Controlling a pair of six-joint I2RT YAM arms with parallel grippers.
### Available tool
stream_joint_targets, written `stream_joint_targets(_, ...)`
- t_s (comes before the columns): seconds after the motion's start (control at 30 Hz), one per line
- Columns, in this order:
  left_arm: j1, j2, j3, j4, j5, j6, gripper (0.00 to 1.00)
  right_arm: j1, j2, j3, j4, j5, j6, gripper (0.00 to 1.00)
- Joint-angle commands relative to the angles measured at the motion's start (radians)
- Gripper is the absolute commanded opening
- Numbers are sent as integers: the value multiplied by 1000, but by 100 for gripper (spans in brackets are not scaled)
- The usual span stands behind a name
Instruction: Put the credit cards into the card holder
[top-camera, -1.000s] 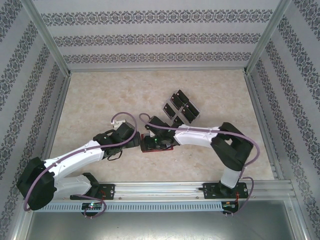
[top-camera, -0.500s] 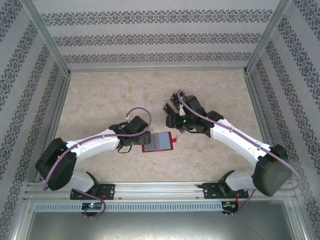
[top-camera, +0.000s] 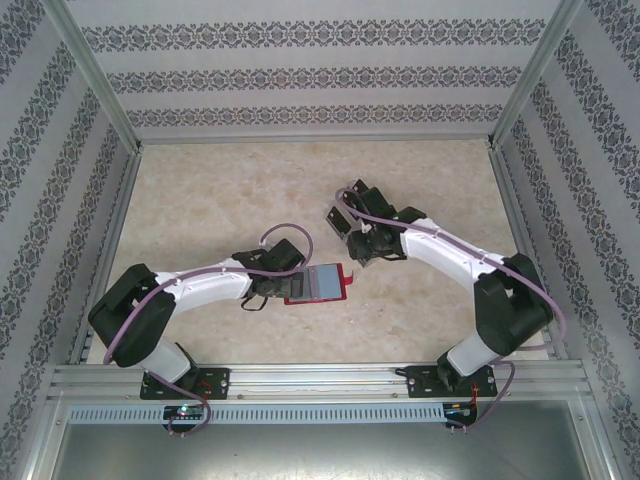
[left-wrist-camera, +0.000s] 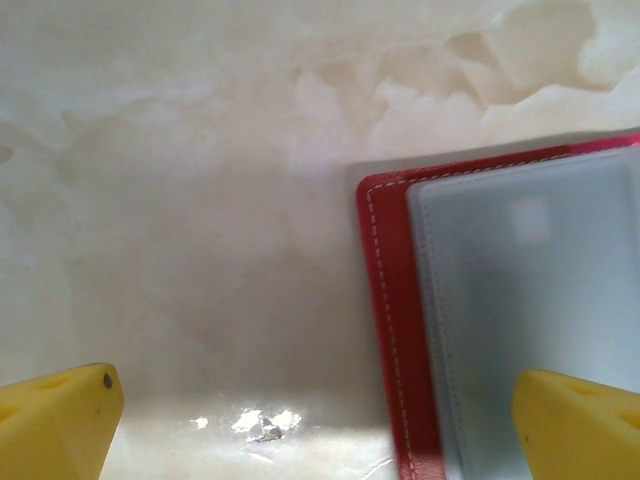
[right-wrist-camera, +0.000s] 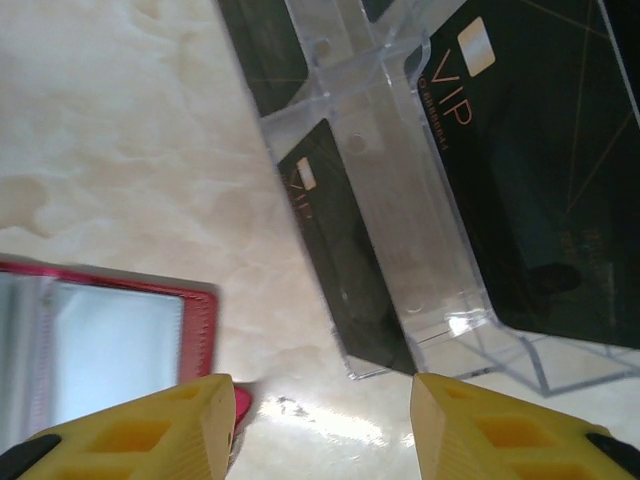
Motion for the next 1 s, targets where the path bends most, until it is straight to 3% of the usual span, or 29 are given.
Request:
stream_joint_targets(0.0,-9,19,-15,-13,-34,11,100,-1,35,40,-24,84,-56,50)
stream_joint_targets(0.5,-8,20,-31,-15,-45,6,100,0,170,112,0,79,-83,43)
stream_joint_targets(0.97,-7,16,-24,-17,-48,8,100,4,177,112,1,14,-89,21)
